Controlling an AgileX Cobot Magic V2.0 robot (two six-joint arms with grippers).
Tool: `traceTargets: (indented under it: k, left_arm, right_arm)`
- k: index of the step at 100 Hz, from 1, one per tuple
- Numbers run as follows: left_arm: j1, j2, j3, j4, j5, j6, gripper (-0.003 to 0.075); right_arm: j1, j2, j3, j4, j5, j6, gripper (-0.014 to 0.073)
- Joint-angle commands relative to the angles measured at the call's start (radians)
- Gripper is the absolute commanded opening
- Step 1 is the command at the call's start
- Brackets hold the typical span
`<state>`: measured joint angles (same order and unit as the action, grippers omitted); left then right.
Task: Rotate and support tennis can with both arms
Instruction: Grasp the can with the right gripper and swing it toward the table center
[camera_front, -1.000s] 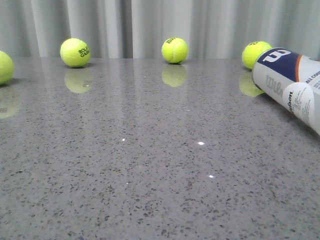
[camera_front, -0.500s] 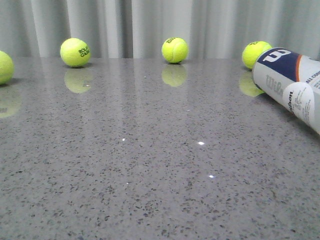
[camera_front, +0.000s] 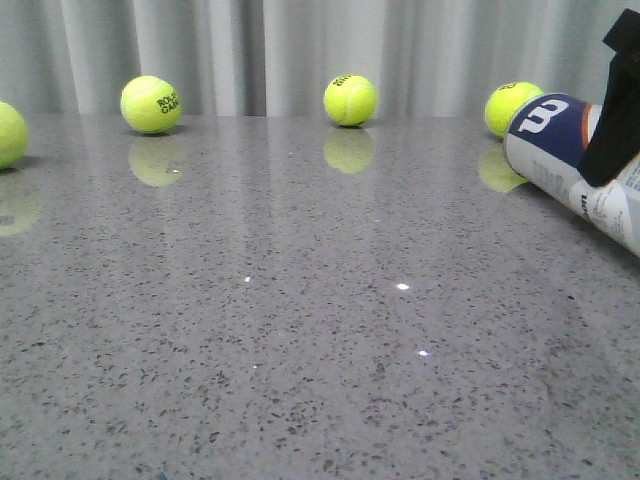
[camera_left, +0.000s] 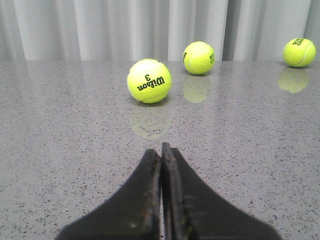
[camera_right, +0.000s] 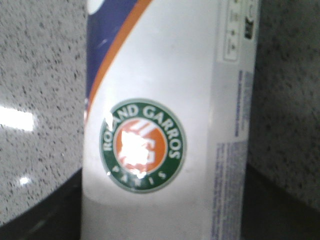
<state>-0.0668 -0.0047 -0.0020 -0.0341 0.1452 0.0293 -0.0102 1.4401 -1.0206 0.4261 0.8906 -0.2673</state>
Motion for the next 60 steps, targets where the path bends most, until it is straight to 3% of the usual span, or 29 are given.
traceTargets:
  k: [1,6,16,35,60]
  left_arm:
    - [0.003,-0.038,0.046,-0.009,-0.08,-0.001,-0.0021]
    - [0.003,-0.038,0.046,-0.009,-0.08,-0.001,-0.0021]
    - [0.003,-0.038,0.046,-0.009,-0.08,-0.001,-0.0021]
    - [0.003,-0.038,0.046,-0.009,-0.08,-0.001,-0.0021]
    - [0.003,-0.038,0.046,-0.009,-0.08,-0.001,-0.0021]
  right_arm:
    - [-0.002,-0.001,-0.033,0.015,-0.004,-0.011,0.0339]
    - [-0.002,0.001,-0.04,0.017,0.001,-0.011,0.0246]
    - [-0.001,0.001,-0.071,0.017,0.03,-0.012,0.0171]
    - [0.074,0.001,-0.179,0.009,0.089,-0.149,0.0167]
    - [0.28,0.055,-0.316,-0.115,0.055,-0.365,0.0167]
